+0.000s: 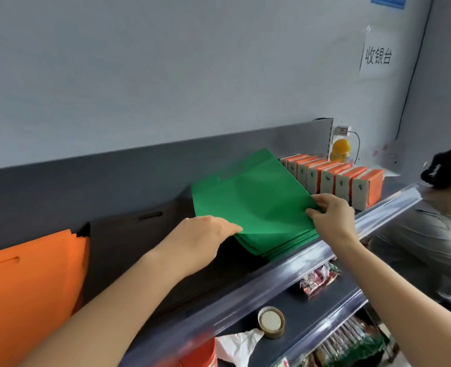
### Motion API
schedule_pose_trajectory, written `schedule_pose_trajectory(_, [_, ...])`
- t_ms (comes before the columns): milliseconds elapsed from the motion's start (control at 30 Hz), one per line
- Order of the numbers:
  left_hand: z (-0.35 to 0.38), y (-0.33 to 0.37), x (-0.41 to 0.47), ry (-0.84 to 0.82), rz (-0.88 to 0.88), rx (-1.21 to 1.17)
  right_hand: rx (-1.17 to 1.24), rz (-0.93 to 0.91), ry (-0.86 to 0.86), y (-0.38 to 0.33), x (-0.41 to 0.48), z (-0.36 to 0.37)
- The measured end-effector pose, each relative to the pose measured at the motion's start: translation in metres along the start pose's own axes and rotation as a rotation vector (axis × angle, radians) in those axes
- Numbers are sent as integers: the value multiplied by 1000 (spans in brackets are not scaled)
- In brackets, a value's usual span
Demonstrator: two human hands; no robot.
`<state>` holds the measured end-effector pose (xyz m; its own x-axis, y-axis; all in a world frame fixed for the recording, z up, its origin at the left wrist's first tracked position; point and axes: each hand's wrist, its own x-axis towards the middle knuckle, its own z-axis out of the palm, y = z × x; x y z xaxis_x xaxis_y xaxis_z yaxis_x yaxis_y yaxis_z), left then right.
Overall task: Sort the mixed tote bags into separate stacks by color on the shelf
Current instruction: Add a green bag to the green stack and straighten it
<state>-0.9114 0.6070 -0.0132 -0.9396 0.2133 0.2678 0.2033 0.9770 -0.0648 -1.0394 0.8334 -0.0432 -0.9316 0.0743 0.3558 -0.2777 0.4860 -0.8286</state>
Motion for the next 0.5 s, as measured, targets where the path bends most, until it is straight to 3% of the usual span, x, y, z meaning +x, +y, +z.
schedule_pose_trajectory(300, [44, 57, 67, -167, -127, -42, -145, -4, -172, 61, 98, -6])
schedule_pose_trajectory(400, [55, 65, 72, -284, -186, -23, -269, -5, -253, 73, 108, 1])
schedule_pose_trajectory(500, [57, 69, 71, -282, -227, -60, -435, -62, -299, 72, 110, 8])
